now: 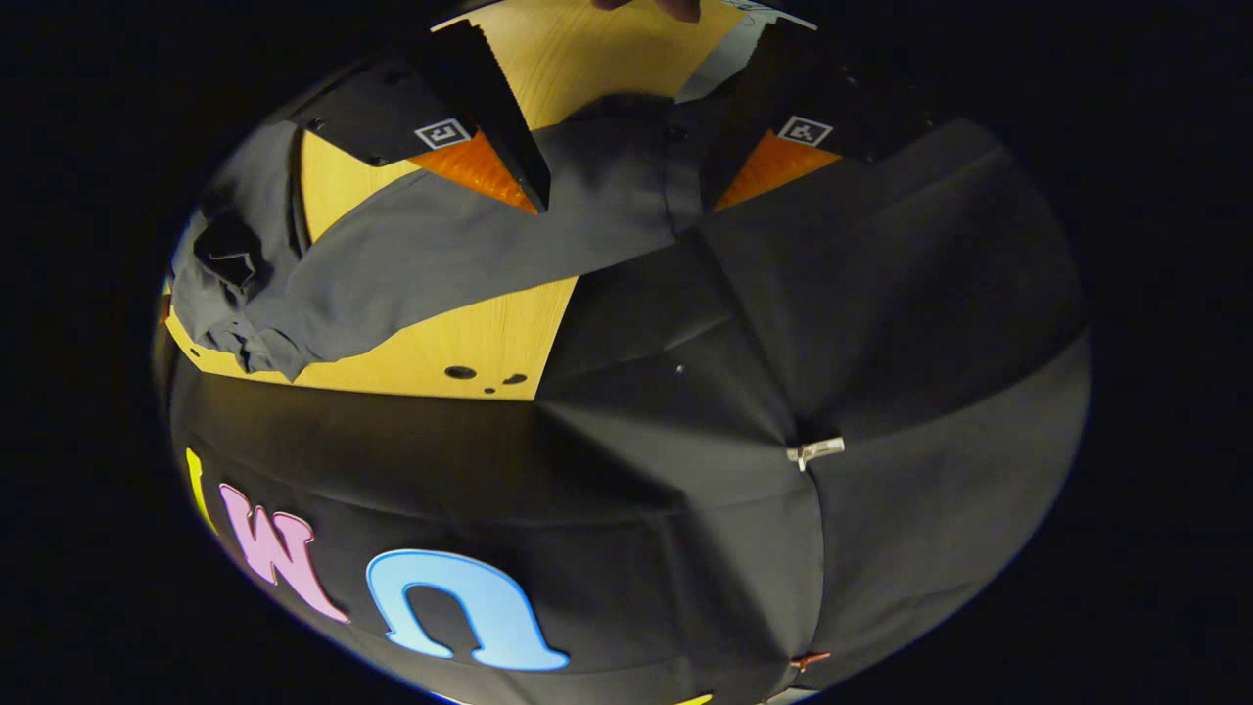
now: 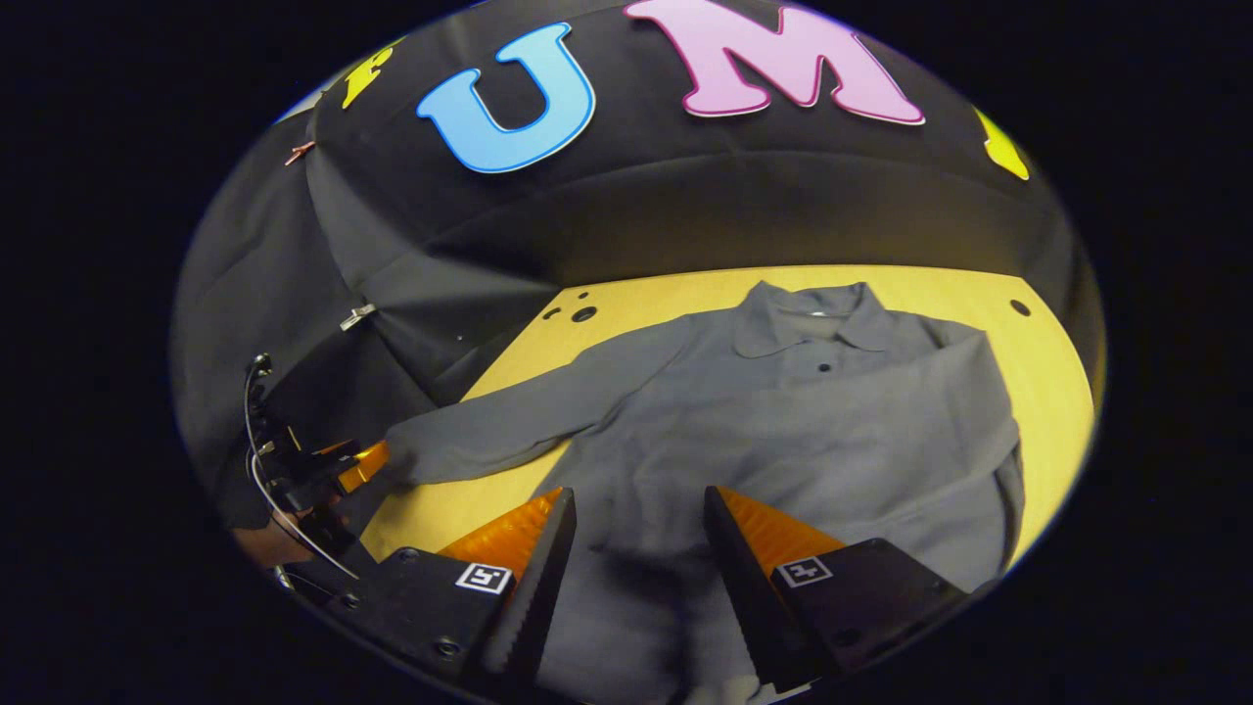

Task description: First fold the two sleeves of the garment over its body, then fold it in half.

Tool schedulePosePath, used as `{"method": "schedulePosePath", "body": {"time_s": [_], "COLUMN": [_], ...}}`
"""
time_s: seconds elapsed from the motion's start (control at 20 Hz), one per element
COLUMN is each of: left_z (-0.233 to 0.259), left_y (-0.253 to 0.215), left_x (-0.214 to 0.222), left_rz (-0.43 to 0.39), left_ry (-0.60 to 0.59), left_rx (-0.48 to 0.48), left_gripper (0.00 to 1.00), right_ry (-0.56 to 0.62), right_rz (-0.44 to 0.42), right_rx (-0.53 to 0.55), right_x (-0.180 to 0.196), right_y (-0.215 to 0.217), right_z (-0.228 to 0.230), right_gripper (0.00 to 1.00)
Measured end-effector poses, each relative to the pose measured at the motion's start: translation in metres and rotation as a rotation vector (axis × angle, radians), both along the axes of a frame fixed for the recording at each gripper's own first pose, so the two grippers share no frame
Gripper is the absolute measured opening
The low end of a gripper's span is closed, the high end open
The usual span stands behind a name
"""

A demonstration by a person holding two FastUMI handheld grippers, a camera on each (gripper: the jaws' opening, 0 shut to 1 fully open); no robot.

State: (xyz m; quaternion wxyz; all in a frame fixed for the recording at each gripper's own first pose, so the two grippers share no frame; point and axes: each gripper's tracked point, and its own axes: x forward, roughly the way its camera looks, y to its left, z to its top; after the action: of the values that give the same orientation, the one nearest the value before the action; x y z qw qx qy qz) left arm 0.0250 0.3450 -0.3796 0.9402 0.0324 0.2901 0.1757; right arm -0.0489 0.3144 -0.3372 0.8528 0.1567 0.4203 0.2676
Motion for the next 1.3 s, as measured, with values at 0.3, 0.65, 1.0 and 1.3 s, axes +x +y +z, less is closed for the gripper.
{"method": "schedulePosePath", "body": {"time_s": [0.3, 0.65, 1.0, 1.3], "left_z": [-0.064, -0.066, -0.017, 0.069], "left_y": [0.007, -0.008, -0.024, -0.065], "left_x": [0.005, 0.011, 0.024, 0.035], "left_rz": [0.047, -0.070, -0.133, -0.130], "left_ry": [0.137, 0.150, 0.139, -0.002], "left_rx": [-0.111, -0.094, -0.019, -0.026], "left_gripper": [0.98, 0.56, 0.06, 0.06], "right_ry": [-0.004, 0.001, -0.067, -0.127], "right_rz": [-0.116, -0.178, -0.247, -0.305], "right_rx": [0.030, 0.054, 0.072, -0.053], "right_x": [-0.001, 0.001, 0.017, 0.018], "right_y": [-0.047, -0.067, -0.100, -0.171], "right_z": [0.021, 0.030, 0.051, 0.039], "right_gripper": [0.82, 0.82, 0.82, 0.82]}}
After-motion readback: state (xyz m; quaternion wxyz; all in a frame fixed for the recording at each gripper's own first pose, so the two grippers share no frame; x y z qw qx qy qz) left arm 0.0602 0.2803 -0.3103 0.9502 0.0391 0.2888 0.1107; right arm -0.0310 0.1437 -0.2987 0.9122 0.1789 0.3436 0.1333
